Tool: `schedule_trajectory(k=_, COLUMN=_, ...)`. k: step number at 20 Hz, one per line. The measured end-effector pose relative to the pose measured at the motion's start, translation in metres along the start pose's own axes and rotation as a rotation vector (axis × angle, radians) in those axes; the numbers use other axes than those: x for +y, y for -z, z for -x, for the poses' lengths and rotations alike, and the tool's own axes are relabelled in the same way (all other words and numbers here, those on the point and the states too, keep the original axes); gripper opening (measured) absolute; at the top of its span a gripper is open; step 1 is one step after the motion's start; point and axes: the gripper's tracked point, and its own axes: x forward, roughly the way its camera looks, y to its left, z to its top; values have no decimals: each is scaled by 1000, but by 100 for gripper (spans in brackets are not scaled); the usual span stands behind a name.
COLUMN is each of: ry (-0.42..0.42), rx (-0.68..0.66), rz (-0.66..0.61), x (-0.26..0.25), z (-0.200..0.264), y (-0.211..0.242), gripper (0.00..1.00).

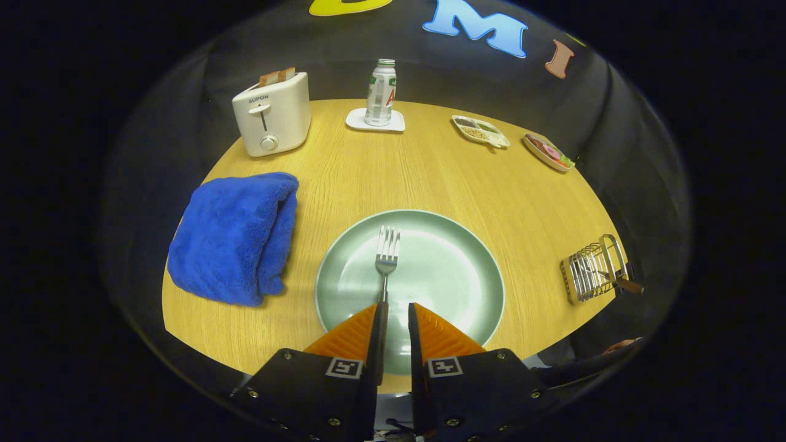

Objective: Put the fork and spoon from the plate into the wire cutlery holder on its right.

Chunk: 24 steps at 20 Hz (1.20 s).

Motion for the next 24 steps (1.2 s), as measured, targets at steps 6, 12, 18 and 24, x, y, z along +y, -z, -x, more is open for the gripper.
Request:
schedule_trajectory(k=6, ry=-45, rx=46, rz=-55, x=6, z=-12, y=16, gripper=24)
schedule_trajectory(k=12, ry=-90, rx=121, rz=-47, x=8, z=-27, y=39, gripper=24)
schedule_trajectory(k=18, ry=-134, rx=124, rz=-58, x=9, z=-27, y=38, gripper=11)
schedule_trajectory(k=24, ry=-153, rx=92, rz=-84, x=5, z=-25, y=34, gripper=2)
